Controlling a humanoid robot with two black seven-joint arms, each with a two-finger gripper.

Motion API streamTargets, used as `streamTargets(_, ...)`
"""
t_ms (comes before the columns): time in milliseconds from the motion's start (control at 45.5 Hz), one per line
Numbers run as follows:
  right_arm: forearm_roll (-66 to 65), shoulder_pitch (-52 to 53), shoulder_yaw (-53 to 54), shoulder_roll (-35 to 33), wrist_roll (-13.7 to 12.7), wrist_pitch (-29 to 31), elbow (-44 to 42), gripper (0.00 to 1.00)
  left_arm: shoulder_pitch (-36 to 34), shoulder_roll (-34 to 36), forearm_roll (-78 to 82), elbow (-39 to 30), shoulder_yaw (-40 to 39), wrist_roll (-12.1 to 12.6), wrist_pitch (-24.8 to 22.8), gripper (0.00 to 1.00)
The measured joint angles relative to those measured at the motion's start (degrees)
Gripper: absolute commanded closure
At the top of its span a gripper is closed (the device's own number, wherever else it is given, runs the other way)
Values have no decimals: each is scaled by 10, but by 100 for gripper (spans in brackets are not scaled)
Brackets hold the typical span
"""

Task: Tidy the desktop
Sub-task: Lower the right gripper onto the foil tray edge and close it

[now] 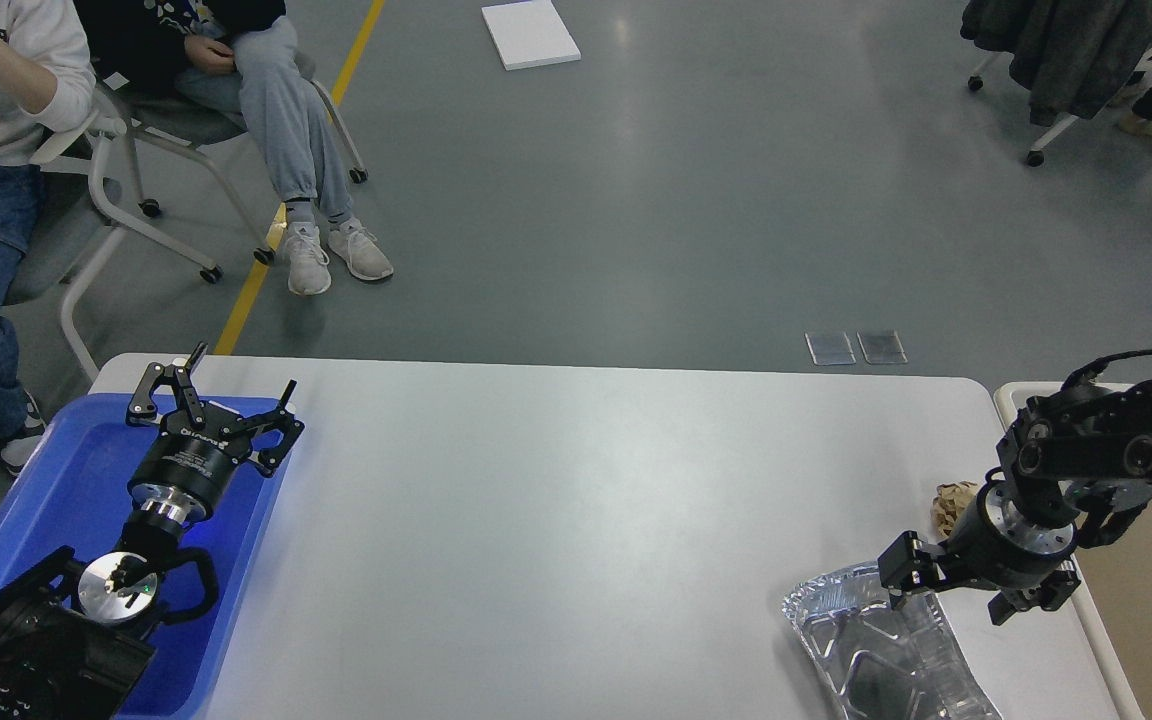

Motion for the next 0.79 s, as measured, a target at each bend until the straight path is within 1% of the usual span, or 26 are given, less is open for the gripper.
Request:
streamTargets(329, -142, -17, 37, -21, 1, -3, 38, 4, 0, 0, 0, 0, 0, 0, 0, 0)
streamTargets(461, -205, -22, 42, -25, 1, -5, 42, 4, 0, 0, 0, 0, 0, 0, 0, 0)
streamTargets(527, -232, -28, 44, -27, 1, -6, 43, 2, 0, 0, 0, 0, 0, 0, 0, 0)
streamTargets(681, -256, -50, 57, -30, 0, -11, 37, 1, 0, 0, 0, 0, 0, 0, 0, 0)
streamTargets(791, -232, -71, 67, -31, 0, -13, 23, 0, 0, 0, 0, 0, 0, 0, 0, 0)
